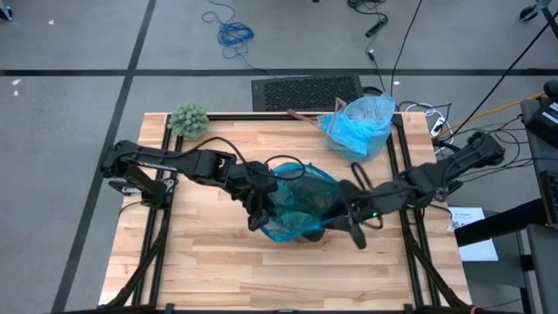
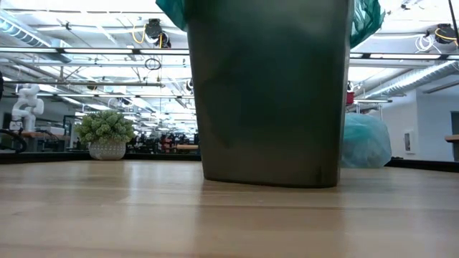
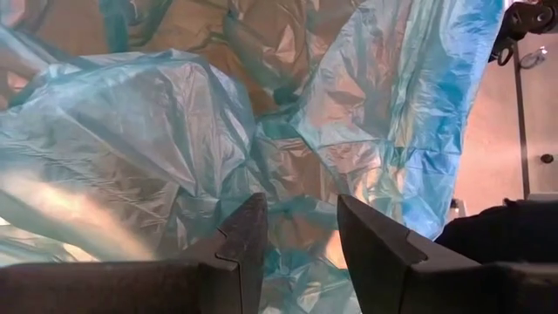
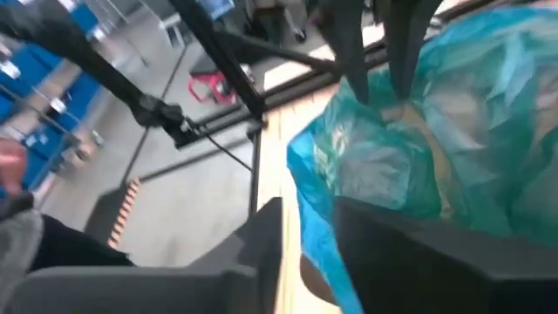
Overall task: Place trash/remove bag and relplace
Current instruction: Insert the bottom blue trash bag into the trash bin
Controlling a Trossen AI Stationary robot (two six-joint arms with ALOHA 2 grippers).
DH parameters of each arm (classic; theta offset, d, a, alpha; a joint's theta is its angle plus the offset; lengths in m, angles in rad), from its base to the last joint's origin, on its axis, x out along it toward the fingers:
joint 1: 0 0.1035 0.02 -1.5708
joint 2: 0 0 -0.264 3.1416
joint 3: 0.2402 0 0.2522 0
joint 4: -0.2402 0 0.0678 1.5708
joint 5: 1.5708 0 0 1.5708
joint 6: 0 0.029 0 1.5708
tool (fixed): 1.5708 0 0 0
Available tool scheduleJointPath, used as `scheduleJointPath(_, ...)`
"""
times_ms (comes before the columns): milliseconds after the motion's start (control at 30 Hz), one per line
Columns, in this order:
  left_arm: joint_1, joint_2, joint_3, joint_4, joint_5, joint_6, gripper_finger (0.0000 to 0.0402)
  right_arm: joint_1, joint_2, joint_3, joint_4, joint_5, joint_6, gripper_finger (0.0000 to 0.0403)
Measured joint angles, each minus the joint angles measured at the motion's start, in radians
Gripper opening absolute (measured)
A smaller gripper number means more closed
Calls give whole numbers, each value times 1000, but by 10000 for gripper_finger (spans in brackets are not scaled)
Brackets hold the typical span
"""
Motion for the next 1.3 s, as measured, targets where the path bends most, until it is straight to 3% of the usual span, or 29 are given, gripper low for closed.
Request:
scheduleJointPath(167, 0, 0, 0, -4, 1, 0, 137, 0, 69, 41, -19, -104, -30, 42)
scheduleJointPath(333, 0, 0, 0, -4, 0, 0, 137, 0, 148, 115, -187, -138, -38, 22)
scheduleJointPath(467, 0, 0, 0, -5, 0, 0, 137, 9, 187, 206, -219, -169, -62, 5)
scheduleJointPath(600, 0, 0, 0, -5, -1, 0, 137, 37, 209, 372, -294, -61, -160, 1)
scheduleJointPath(700, 0, 0, 0, -5, -1, 0, 137, 15, 234, 480, -476, 73, -229, 0)
scheduleJointPath(767, 0, 0, 0, -5, -1, 0, 137, -32, 260, 501, -578, 84, -258, 0)
scheduleJointPath(933, 0, 0, 0, -5, -6, 0, 137, -138, 346, 482, -663, -116, -319, 0)
scheduleJointPath(1067, 0, 0, 0, -5, -17, 0, 137, -126, 398, 477, -618, -309, -295, 0)
scheduleJointPath(1300, 2, 0, 0, -6, -23, 0, 137, -13, 399, 477, -520, -300, -177, 0)
